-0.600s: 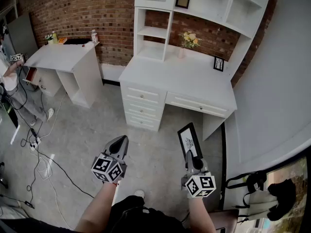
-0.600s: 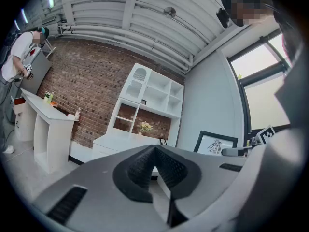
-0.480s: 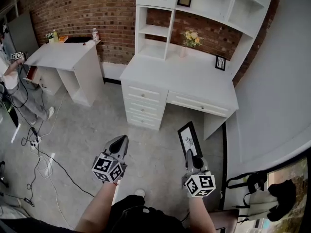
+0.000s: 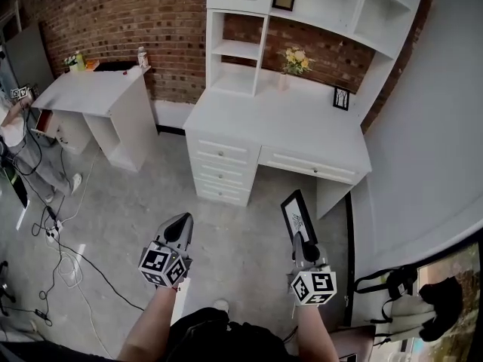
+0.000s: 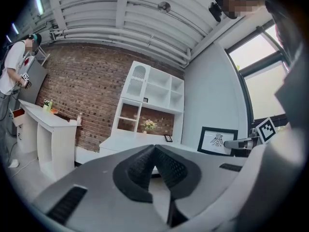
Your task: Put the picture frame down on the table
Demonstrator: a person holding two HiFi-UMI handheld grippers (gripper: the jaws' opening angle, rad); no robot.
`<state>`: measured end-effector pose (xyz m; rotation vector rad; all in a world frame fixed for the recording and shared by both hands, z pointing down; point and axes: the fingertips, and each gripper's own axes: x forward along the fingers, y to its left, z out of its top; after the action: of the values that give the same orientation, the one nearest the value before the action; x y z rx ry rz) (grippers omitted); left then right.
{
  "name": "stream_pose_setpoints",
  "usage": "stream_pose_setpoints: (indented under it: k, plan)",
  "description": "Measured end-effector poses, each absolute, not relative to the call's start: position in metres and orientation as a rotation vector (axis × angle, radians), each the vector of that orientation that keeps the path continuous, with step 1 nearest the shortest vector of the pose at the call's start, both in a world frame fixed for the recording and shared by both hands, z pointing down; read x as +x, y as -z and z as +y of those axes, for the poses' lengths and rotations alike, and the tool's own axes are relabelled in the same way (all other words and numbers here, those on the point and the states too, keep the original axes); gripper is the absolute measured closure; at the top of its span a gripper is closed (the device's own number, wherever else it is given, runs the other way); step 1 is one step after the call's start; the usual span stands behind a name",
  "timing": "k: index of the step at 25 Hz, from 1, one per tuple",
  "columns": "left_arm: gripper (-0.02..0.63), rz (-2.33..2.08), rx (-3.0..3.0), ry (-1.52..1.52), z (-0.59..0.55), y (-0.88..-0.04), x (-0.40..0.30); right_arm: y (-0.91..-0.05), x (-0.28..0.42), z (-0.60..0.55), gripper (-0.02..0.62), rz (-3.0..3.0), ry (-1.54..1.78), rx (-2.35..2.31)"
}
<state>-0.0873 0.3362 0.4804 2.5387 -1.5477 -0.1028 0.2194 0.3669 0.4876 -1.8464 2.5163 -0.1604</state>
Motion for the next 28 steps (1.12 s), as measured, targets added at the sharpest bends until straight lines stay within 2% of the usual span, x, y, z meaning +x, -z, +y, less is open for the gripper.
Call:
stream_pose_setpoints:
  k: [14,28]
  plan:
    - [0.611,-1.48,2.543,0.119,0.286,-0.487,-0.086,-0.491,0.232,0.336,0.571,2.431,0.205,-1.93]
    - [0.611,-1.51,2.544,0.097,0.171,-0.48,-0.071,-0.494,0.237,0.206,0.571,2.442,0.233,-1.866]
